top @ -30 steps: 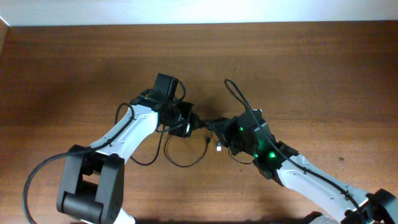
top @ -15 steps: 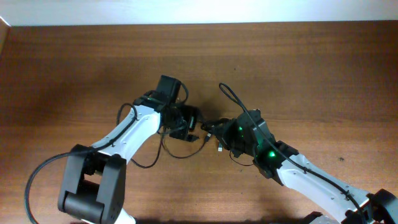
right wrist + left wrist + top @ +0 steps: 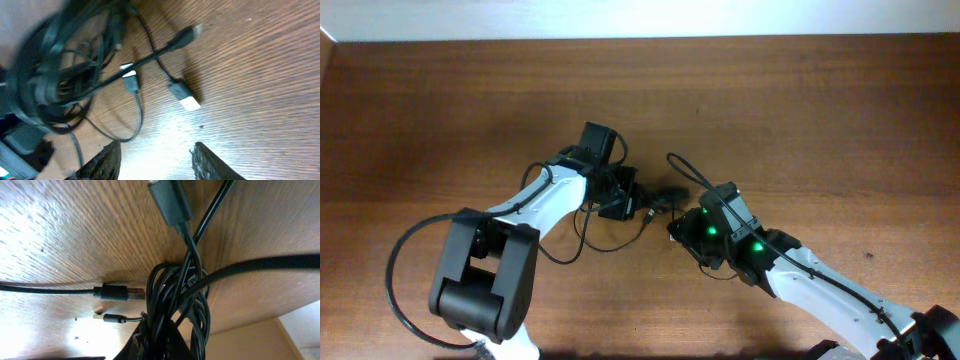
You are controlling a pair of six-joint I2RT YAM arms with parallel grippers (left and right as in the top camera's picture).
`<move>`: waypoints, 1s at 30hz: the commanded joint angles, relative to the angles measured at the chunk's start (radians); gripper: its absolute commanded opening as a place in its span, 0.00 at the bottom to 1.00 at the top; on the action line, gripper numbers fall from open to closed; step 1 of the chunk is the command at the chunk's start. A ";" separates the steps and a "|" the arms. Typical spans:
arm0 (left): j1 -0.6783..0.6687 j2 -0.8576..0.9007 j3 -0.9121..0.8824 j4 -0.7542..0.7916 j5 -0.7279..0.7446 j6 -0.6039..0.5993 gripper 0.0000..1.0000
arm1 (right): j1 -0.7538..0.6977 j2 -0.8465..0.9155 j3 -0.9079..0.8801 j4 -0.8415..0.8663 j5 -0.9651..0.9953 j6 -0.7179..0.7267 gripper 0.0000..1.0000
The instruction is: Untangle cables
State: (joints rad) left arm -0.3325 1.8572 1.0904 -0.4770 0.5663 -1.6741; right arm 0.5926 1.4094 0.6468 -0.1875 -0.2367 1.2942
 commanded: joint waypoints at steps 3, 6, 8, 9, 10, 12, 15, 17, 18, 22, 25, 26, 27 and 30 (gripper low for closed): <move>0.041 0.016 0.003 0.000 -0.009 -0.026 0.08 | 0.003 0.003 -0.011 0.095 0.005 -0.158 0.48; 0.040 0.016 0.003 -0.010 -0.014 -0.026 0.08 | 0.003 0.003 -0.011 0.243 -0.025 -0.222 0.47; 0.040 0.016 0.003 -0.011 -0.032 -0.014 0.08 | 0.003 0.003 -0.011 0.308 -0.012 -0.274 0.39; 0.040 0.016 0.003 -0.014 -0.031 -0.014 0.08 | 0.003 0.004 -0.011 0.307 0.037 -0.283 0.37; 0.040 0.016 0.003 -0.014 -0.031 -0.014 0.08 | 0.003 0.006 -0.011 0.306 0.066 -0.296 0.34; 0.040 0.016 0.003 -0.014 -0.031 -0.014 0.08 | 0.004 0.029 -0.011 0.297 0.104 -0.296 0.29; 0.040 0.016 0.003 -0.014 -0.032 -0.014 0.08 | 0.016 0.086 -0.011 0.345 0.103 -0.296 0.28; 0.040 0.016 0.003 -0.014 -0.031 -0.014 0.09 | 0.058 0.108 -0.011 0.376 0.154 -0.337 0.28; 0.040 0.016 0.003 -0.014 -0.031 -0.014 0.09 | 0.063 0.124 -0.011 0.362 0.195 -0.336 0.26; 0.040 0.016 0.003 -0.035 -0.031 0.028 0.09 | 0.062 0.157 -0.011 0.435 0.319 -0.336 0.25; 0.040 0.016 0.003 -0.035 0.068 0.073 0.08 | 0.062 0.157 -0.011 0.495 0.365 -0.333 0.26; 0.040 0.016 0.003 -0.036 0.142 0.118 0.07 | 0.062 0.157 -0.011 0.510 0.366 -0.333 0.26; 0.040 0.016 0.003 -0.036 0.177 0.130 0.07 | 0.062 0.159 -0.011 0.510 0.374 -0.333 0.26; 0.043 0.016 0.003 -0.036 0.281 0.181 0.07 | 0.062 0.186 -0.011 0.522 0.406 -0.333 0.27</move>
State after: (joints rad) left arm -0.2863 1.8591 1.0912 -0.5026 0.6903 -1.5776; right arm 0.6563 1.5642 0.6304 0.3225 0.1089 0.9649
